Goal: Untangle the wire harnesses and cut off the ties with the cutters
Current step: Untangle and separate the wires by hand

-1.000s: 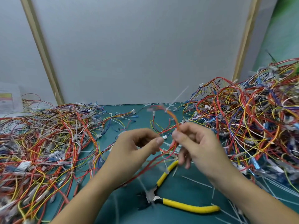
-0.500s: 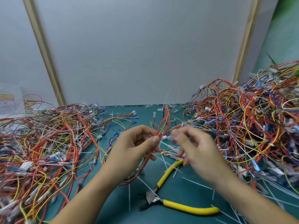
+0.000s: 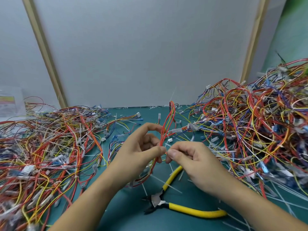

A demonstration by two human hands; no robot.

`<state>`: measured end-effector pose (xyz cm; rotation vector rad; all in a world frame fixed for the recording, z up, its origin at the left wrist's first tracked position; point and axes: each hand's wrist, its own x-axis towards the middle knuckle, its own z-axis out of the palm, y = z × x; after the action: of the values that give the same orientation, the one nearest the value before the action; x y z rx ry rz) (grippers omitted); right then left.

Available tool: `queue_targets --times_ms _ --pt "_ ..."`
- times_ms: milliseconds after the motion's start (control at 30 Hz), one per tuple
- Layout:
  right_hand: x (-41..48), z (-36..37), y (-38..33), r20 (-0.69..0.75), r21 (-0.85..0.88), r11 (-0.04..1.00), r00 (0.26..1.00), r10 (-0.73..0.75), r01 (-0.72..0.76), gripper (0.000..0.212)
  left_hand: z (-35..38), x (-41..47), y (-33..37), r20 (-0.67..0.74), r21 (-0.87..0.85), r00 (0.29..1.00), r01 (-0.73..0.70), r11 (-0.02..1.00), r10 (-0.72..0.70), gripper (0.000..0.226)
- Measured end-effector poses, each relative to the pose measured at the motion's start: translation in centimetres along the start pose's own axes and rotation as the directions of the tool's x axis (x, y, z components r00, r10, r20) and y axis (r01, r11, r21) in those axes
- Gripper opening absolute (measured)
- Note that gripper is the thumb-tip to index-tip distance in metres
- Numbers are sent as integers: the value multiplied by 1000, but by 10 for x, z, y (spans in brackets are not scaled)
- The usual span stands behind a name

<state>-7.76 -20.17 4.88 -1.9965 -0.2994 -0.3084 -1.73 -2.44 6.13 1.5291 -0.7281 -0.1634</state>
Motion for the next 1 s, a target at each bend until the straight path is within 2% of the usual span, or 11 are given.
queue_targets --times_ms 300,467,633,800,1000 --pt "0 -2 1 -28 -3 1000 999 -25 25 26 0 0 0 2 31 1000 13 999 -13 34" --pt "1 -7 0 -211 22 1000 977 -13 18 26 -3 -1 4 -43 58 999 2 998 1 33" --pt "2 -9 3 -298 -11 1000 955 -8 5 26 -4 0 0 -75 206 997 10 978 6 19" --pt "3 -12 7 -353 -51 999 935 -27 9 26 -7 -1 -3 -111 339 987 -74 938 118 23" --pt "4 -12 10 -359 -91 996 932 -52 20 25 -4 -1 -6 37 340 997 48 939 -64 16"
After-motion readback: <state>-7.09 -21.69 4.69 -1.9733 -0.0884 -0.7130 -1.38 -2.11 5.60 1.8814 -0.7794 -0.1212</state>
